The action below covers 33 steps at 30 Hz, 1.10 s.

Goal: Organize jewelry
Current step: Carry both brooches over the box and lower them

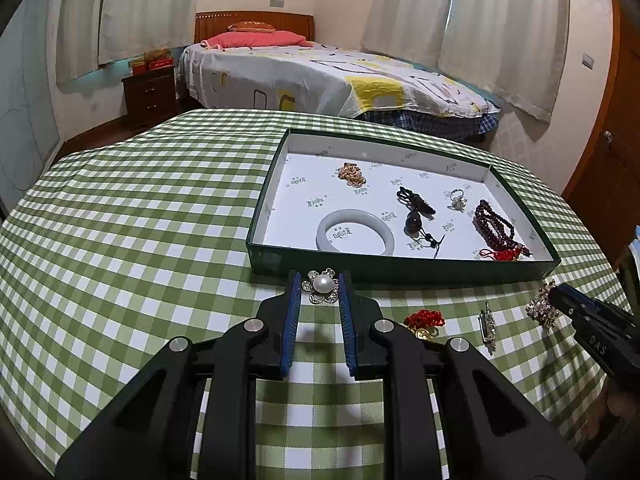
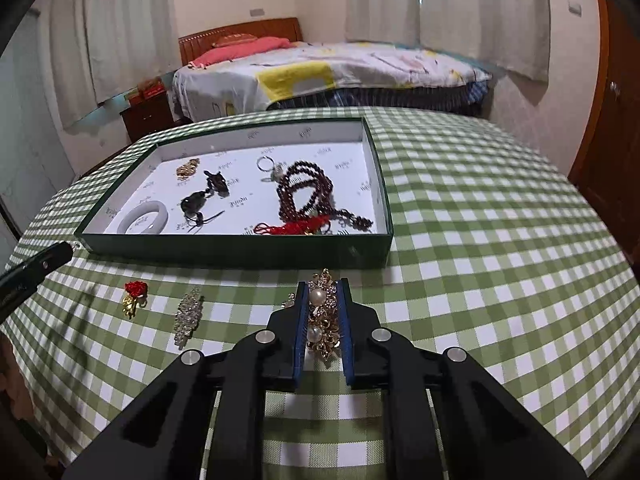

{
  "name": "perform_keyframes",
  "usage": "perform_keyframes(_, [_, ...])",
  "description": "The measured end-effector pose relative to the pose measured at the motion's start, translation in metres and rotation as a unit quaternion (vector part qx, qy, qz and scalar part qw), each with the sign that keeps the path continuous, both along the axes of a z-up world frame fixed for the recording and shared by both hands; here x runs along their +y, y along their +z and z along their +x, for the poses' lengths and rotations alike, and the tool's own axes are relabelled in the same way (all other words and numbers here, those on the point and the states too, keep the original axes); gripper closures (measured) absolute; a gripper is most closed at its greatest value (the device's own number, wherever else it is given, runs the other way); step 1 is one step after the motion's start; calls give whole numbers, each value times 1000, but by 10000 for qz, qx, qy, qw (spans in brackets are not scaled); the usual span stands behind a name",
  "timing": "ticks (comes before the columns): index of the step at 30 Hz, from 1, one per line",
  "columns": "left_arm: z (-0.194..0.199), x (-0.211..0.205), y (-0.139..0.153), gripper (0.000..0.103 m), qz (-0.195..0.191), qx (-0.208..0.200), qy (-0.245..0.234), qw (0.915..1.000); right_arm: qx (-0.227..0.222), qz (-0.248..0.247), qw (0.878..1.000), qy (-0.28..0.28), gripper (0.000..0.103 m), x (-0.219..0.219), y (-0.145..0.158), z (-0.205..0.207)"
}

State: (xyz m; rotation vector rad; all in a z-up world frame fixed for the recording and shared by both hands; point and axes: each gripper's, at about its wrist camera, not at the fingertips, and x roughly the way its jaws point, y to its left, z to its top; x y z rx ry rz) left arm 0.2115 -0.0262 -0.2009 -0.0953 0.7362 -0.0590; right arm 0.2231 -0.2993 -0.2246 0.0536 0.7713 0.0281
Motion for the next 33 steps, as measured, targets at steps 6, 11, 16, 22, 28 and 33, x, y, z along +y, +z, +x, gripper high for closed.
perform_keyframes(6, [-2,0,3,84,9,-31,-3,10000,-114,26,9999,36,88,2,4,-6])
perform_keyframes(11, [-4,0,6,84,-5,-77,-3,10000,-235,62,9997,21,88,1,11,-8])
perform_keyframes(16, [-6,0,13,84,-29,-156,-11,9999,-407,113,9991,19,88,1,24,-11])
perform_keyframes(22, [-9,0,26,84,-83,-300,-34,9995,-604,156,9980,28,88,1,39,-13])
perform_keyframes(28, [-7,-5,39,84,-110,-451,-100,9989,-792,184,9967,59,88,3,53,-11])
perform_keyframes(33, [1,-10,54,84,-116,-635,-173,9978,-969,217,9950,74,88,3,66,-3])
